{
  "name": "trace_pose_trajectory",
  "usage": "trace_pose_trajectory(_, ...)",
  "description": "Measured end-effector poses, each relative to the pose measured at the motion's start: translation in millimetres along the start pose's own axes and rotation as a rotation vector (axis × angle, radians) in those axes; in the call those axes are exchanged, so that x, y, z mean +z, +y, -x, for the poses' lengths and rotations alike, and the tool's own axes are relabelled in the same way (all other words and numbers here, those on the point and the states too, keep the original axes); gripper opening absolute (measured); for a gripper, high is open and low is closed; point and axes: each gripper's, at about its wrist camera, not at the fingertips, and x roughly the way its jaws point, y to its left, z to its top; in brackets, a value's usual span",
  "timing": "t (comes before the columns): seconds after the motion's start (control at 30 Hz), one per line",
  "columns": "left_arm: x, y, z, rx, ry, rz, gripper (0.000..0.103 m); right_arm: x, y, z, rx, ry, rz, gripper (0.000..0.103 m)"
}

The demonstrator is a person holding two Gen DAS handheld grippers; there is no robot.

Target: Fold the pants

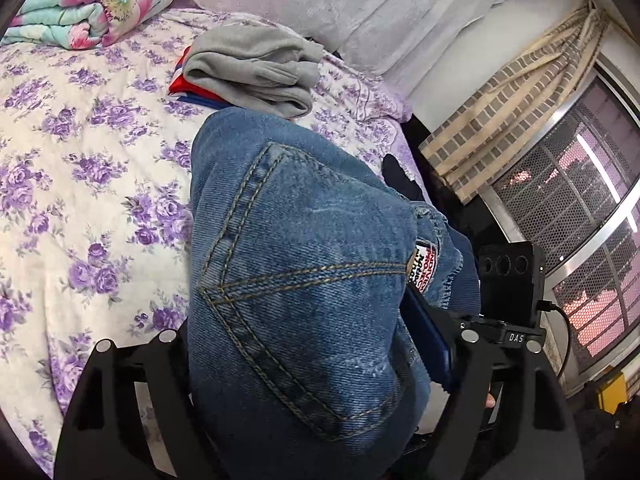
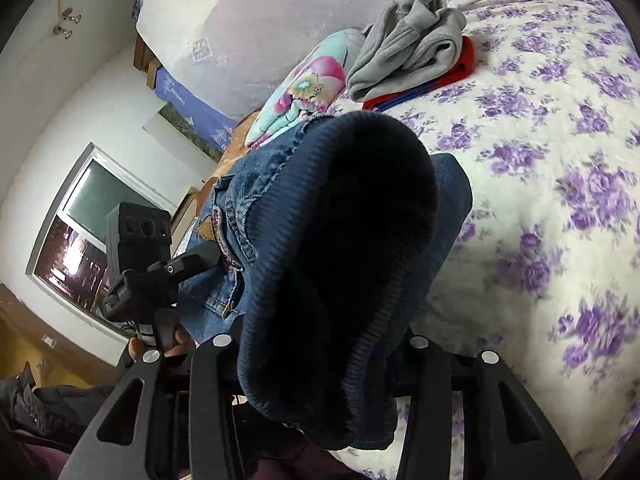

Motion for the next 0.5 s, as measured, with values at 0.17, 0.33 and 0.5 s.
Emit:
trace_pose_trajectory(0.17, 61, 12, -19, 0.038, 0.016, 0.057, 0.079, 59, 5, -19, -0.101, 0.022, 0.046, 0.045)
trace_pose_trajectory(0.33, 186, -19, -7, 0.048, -0.174, -0.049, 0.081, 183, 53, -1, -0.22, -0.191, 0.24, 0.045)
trace_pose_trajectory(0.5, 303, -3, -53, 0.08, -0.291, -0.074, 0.089, 287, 56, -25, -0.407, -0.382, 0.364, 0.052)
